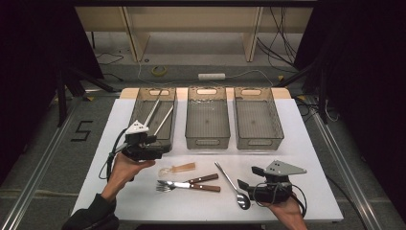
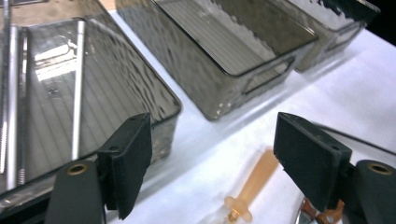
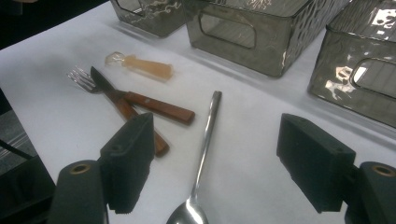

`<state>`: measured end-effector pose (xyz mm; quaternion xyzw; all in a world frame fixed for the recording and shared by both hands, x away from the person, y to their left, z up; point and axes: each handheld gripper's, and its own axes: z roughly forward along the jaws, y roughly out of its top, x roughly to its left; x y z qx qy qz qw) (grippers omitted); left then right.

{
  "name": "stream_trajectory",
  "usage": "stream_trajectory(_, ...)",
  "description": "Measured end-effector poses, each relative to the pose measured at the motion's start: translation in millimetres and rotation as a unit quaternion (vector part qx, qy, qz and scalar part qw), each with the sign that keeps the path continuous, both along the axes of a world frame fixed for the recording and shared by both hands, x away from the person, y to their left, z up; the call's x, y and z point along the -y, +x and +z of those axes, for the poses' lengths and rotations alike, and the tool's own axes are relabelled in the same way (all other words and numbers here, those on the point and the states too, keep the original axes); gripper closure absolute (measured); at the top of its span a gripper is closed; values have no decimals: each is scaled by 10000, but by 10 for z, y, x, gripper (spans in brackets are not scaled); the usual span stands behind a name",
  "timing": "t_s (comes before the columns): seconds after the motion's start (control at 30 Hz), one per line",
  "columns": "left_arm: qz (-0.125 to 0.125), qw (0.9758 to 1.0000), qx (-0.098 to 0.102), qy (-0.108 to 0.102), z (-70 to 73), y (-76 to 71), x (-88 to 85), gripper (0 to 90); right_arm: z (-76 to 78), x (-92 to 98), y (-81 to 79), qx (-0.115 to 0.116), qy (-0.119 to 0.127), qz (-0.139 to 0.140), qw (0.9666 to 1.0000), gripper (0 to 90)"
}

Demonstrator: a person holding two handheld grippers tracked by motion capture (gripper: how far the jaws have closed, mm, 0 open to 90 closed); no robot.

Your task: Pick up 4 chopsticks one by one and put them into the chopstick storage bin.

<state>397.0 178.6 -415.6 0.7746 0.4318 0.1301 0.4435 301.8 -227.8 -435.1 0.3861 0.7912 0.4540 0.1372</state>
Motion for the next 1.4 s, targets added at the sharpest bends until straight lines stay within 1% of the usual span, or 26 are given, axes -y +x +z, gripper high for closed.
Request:
stream_trajectory(0.17,-227,9995,-72,214,-58,-49,82,258,2,0,-6,18,5,33,10000,287)
stream_trajectory(0.33,-495,9975,-166,476,-85,-61,164,254,-2,10,-6,31,8,32,10000,287)
stream_trajectory(0.47,-564,9969,-175,529,-74,-55,192,251,-8,24,1,20,17,32,10000,287)
stream_trajectory(0.53,-636,9960,-218,587,-71,-48,208,250,-9,32,2,17,34,29,10000,287)
stream_trajectory(0.7,-778,9932,-324,800,-96,-42,268,241,-9,61,2,0,56,18,10000,286)
stream_trajectory(0.8,-856,9899,-344,1081,-126,-37,319,235,-11,73,4,21,54,22,10000,286)
stream_trajectory(0.83,-854,9895,-346,1118,-134,-38,332,233,-10,76,3,16,59,17,10000,286)
stream_trajectory(0.87,-895,9883,-364,1181,-138,-34,343,231,-10,78,3,18,61,19,10000,286)
stream_trajectory(0.97,-977,9866,-403,1240,-157,-25,384,230,-11,88,6,10,65,8,10000,286)
stream_trajectory(1.03,-1019,9847,-445,1341,-166,-6,398,227,-13,90,11,5,60,4,10000,286)
stream_trajectory(1.1,-1022,9836,-462,1411,-178,6,411,227,-14,92,11,3,62,-2,10000,286)
stream_trajectory(1.2,-1055,9821,-546,1463,-209,26,433,231,-14,94,7,11,60,4,10000,286)
stream_trajectory(1.27,-1093,9802,-589,1543,-230,41,447,232,-15,96,6,16,60,4,10000,286)
stream_trajectory(1.33,-1115,9794,-642,1554,-244,55,460,237,-15,97,7,11,65,-2,10000,286)
stream_trajectory(1.37,-1146,9783,-644,1604,-248,66,462,240,-15,97,8,7,64,-8,10000,286)
stream_trajectory(1.4,-1144,9784,-645,1597,-254,72,472,244,-15,98,8,6,60,-13,10000,286)
